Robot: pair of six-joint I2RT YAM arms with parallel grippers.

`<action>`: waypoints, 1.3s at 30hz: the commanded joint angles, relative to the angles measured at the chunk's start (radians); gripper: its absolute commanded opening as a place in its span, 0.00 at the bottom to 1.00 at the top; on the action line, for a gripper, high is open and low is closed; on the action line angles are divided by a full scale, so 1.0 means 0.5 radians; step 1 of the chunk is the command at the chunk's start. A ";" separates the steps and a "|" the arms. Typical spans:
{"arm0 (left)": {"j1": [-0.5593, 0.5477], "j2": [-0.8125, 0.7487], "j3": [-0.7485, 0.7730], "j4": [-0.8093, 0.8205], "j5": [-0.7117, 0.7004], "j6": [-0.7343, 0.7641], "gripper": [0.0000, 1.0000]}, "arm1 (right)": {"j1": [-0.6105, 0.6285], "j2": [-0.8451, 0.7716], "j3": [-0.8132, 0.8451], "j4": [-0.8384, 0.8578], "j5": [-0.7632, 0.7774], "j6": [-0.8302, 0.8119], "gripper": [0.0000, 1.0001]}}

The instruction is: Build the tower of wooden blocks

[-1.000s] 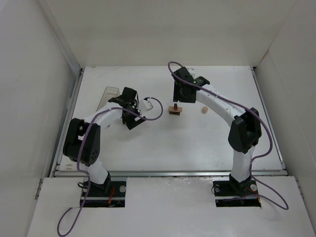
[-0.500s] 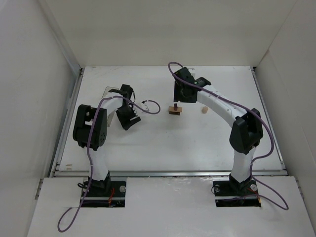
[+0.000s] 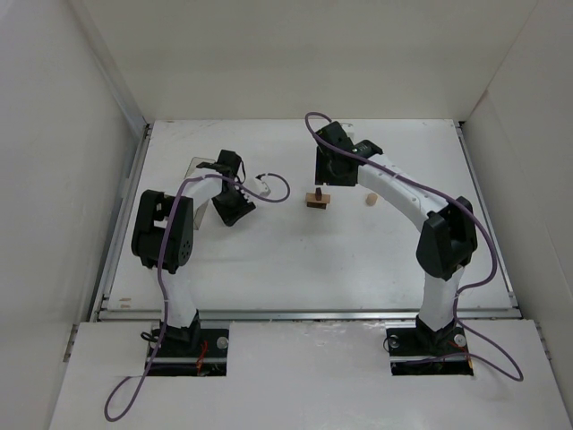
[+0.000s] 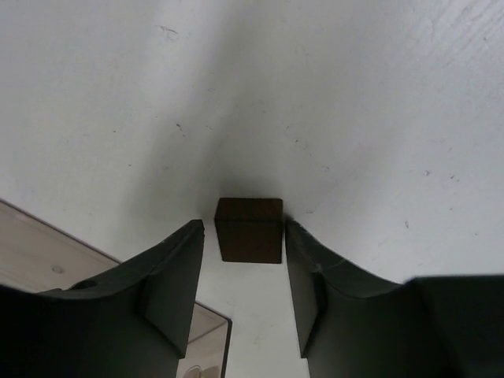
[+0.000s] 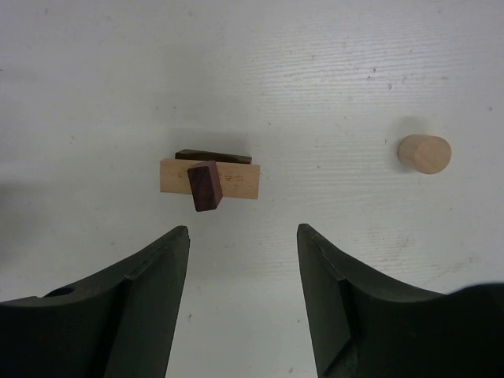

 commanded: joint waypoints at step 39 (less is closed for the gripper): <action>-0.310 -0.787 0.561 0.088 1.452 0.252 0.00 | -0.008 -0.870 -0.739 1.464 -1.156 0.198 0.57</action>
